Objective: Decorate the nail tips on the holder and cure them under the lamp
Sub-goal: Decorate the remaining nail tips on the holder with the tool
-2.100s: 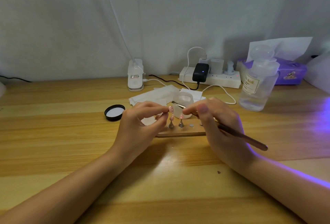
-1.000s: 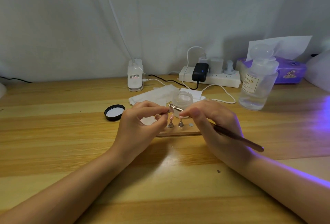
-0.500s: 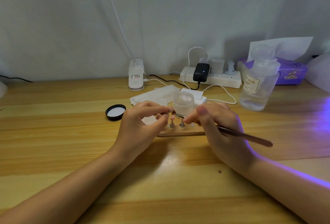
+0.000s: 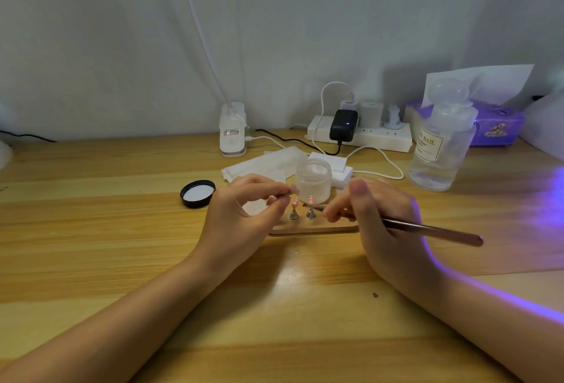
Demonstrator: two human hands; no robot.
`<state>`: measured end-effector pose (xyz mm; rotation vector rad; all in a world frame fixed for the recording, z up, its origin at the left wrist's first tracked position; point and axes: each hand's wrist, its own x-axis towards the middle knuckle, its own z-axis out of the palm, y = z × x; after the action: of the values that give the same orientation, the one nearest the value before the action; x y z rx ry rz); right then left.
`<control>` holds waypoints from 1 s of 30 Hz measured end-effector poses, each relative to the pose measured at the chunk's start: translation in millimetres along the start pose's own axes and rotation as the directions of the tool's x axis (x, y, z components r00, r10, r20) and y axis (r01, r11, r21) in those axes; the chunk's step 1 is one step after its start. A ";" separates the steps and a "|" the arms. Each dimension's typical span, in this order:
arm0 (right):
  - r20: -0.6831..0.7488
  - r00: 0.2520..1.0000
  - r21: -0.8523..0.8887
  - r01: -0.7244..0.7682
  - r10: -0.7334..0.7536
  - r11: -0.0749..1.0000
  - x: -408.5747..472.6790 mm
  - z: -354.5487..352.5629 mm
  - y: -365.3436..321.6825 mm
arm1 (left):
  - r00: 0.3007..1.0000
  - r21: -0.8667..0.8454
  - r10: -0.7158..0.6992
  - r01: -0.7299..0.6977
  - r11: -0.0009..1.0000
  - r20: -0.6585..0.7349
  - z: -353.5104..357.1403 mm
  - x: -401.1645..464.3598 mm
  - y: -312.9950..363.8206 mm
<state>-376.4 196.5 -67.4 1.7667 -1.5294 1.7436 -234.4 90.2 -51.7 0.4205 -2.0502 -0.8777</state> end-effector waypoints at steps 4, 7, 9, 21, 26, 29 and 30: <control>0.030 0.995 -0.083 0.099 -0.097 0.992 2.4 4.4 0.4 | 1.000 -0.010 -0.010 0.010 1.000 0.002 0.7 -0.5 0.2; 0.061 0.996 -0.094 0.066 -0.060 0.993 1.5 3.7 -0.6 | 1.000 -0.017 -0.011 0.011 1.000 0.003 0.5 -0.8 0.6; 0.046 0.999 -0.063 -0.009 0.012 0.998 -0.3 0.4 -1.6 | 1.000 -0.009 0.002 -0.002 1.000 0.007 0.1 -0.7 0.7; -0.027 0.999 -0.061 0.034 -0.035 0.998 2.5 0.5 -1.6 | 0.999 -0.060 0.039 -0.040 0.997 -0.030 -0.5 -0.5 -0.7; 0.034 0.992 -0.103 0.124 -0.121 0.987 1.7 3.2 -1.3 | 0.999 -0.058 0.037 -0.038 0.998 -0.020 -0.3 -0.7 -1.0; 0.058 0.990 -0.077 0.136 -0.132 0.988 -0.2 2.8 -2.8 | 0.999 -0.012 0.047 -0.048 0.999 -0.024 -0.5 0.0 -4.0; 0.049 0.990 -0.079 0.132 -0.128 0.988 -0.8 2.1 -3.2 | 0.998 0.001 0.051 -0.051 0.999 -0.028 -0.5 0.2 -4.8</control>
<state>-372.5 196.7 -67.1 1.8317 -1.4452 1.5681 -234.2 86.5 -54.8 0.3770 -2.0271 -0.8360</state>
